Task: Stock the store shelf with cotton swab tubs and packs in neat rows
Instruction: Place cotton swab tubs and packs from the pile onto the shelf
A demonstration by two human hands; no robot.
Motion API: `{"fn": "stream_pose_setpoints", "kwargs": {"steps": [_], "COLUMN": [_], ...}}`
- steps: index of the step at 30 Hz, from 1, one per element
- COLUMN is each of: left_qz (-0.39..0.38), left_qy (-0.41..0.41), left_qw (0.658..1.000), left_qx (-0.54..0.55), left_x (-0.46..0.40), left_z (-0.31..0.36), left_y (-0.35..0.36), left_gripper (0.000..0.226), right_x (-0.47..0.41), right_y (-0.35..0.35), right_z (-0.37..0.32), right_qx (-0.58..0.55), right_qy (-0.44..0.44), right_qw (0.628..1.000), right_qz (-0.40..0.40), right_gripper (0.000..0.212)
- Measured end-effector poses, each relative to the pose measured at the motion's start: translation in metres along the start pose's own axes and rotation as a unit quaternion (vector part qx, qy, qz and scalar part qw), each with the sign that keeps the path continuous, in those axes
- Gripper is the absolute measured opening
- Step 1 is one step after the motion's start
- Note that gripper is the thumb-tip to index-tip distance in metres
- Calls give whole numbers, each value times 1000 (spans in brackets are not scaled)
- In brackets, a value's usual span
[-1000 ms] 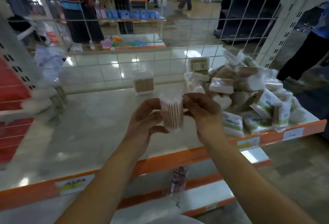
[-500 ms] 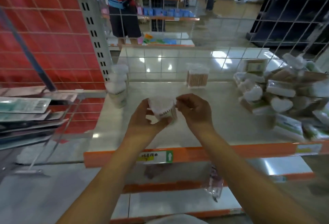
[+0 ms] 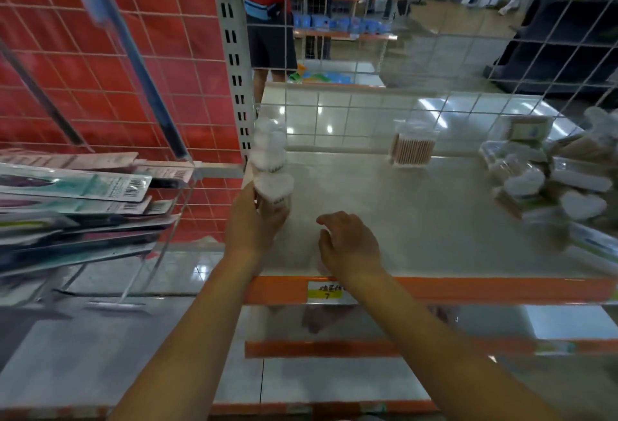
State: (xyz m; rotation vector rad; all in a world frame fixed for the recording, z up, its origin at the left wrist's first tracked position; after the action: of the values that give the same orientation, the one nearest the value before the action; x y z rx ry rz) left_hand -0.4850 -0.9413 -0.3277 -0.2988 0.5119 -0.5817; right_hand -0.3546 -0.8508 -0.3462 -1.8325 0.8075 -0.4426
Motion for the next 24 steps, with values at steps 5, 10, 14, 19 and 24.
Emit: {"fn": "stream_pose_setpoints", "kwargs": {"steps": [5, 10, 14, 19, 24], "left_qz": [-5, -5, 2, 16, 19], "left_qy": [-23, -28, -39, -44, -36], "left_qw": [1000, 1000, 999, 999, 999], "left_qx": [11, 8, 9, -5, 2], "left_x": [-10, -15, -15, -18, -18], "left_z": [-16, -24, -29, -30, -28], "left_y": [-2, -5, -5, -6, -5], "left_gripper": [32, 33, 39, 41, 46], "right_x": [4, 7, 8, 8, 8], "right_y": [-1, -2, -5, -6, -7], "right_z": [4, 12, 15, 16, 14], "right_qx": [-20, -70, -113, -134, -147], "right_qy": [3, 29, 42, 52, 47], "right_qw": [1000, 997, 993, 990, 988], "right_qz": [14, 11, 16, 17, 16], "right_gripper": [34, 31, 27, 26, 25]}}
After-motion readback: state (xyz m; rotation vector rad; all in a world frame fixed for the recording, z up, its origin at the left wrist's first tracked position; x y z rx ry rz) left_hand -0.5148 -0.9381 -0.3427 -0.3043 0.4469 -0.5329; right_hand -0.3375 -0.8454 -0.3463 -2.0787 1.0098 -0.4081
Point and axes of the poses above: each hand's wrist, its own x-axis away from the middle knuckle, its own y-axis out of the palm, z = x × y, the point moved 9 cm from there along -x, towards the middle knuckle, and after that the axes turned 7 degrees about y, right-handed, at the moved point
